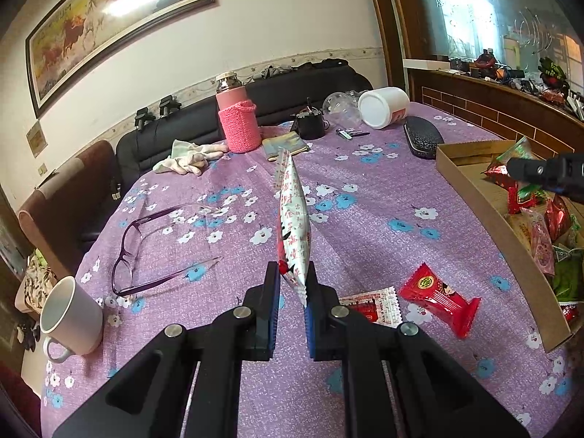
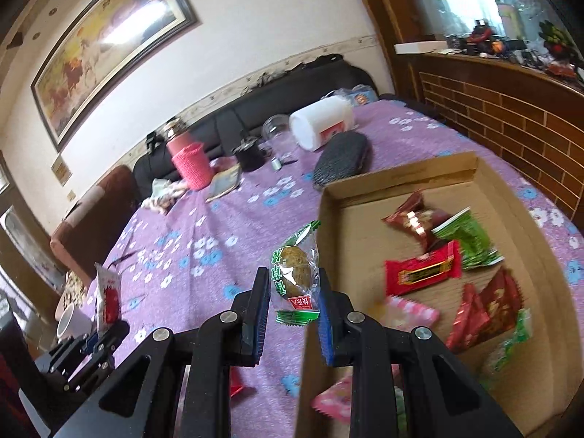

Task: Organize snacks
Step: 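Carry the white packet and clear cake over the cardboard tray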

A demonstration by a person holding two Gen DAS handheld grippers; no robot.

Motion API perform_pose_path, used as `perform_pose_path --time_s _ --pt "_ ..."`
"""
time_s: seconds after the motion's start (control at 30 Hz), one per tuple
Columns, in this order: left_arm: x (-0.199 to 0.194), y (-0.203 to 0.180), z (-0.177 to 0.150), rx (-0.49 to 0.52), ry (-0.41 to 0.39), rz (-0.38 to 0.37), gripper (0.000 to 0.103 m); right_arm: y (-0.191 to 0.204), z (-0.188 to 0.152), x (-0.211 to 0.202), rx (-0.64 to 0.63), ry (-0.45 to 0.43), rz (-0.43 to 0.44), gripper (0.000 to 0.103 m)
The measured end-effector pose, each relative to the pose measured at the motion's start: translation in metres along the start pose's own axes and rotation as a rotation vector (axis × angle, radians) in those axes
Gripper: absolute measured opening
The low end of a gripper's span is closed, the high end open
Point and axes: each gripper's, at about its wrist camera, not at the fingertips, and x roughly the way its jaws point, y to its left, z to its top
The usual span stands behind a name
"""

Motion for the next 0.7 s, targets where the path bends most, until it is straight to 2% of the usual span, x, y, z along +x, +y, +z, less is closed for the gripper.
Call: perform_pose_path --time_s 0.13,0.2,0.37,0.53,0.7 --pt "-0.003 0.002 0.003 -0.025 0.006 -0.039 0.011 -0.028 0.01 -0.009 0.073 -0.035 -0.047 0.025" --pt "-0.007 0.002 0.007 -0.04 0.009 -0.082 0.011 -0.04 0.014 -0.011 0.106 -0.045 -0.063 0.025" --pt "-0.024 -0.019 0.018 -0.01 -0.004 -0.151 0.011 -0.067 0.022 -0.02 0.183 -0.057 -0.086 0.025" --pt "-0.036 -0.061 0.034 0.021 0.012 -0.264 0.011 -0.082 0.027 -0.028 0.208 -0.066 -0.094 0.025" --pt "-0.034 -0.12 0.043 0.037 0.078 -0.435 0.011 -0.095 0.026 -0.027 0.22 -0.03 -0.098 0.025"
